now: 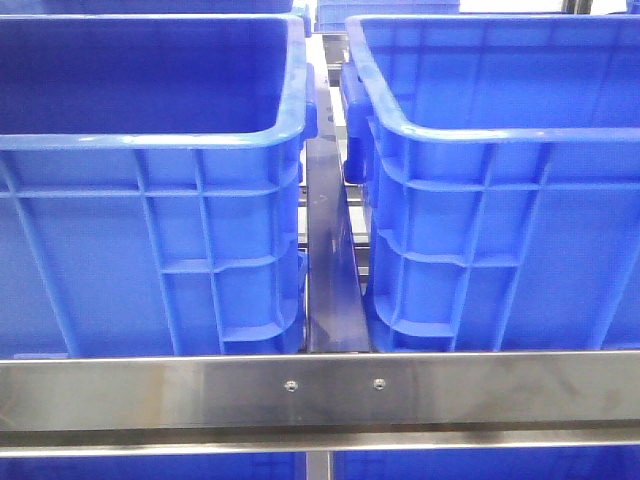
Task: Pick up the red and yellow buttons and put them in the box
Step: 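Lower the left gripper onto a yellow-capped button in the row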
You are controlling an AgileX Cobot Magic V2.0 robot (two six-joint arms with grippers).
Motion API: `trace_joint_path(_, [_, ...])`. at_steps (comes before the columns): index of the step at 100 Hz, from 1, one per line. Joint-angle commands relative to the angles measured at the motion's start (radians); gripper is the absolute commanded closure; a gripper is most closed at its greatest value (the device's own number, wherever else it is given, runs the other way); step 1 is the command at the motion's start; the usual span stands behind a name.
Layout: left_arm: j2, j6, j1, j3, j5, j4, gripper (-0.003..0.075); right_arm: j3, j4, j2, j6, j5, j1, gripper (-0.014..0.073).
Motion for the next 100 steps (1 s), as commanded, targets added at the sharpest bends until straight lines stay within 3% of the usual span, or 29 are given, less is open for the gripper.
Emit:
trace_joint_path(1, [0.014, -0.01, 0.02, -0.037, -0.05, -0.004, 0.0225, -0.025, 0.009, 0.006, -0.01, -0.023, 0.0, 0.0661])
trace_joint_path(100, [0.21, -0.01, 0.035, -0.038, -0.226, -0.008, 0.0225, -0.023, 0.009, 0.006, -0.01, -0.015, 0.0, 0.0661])
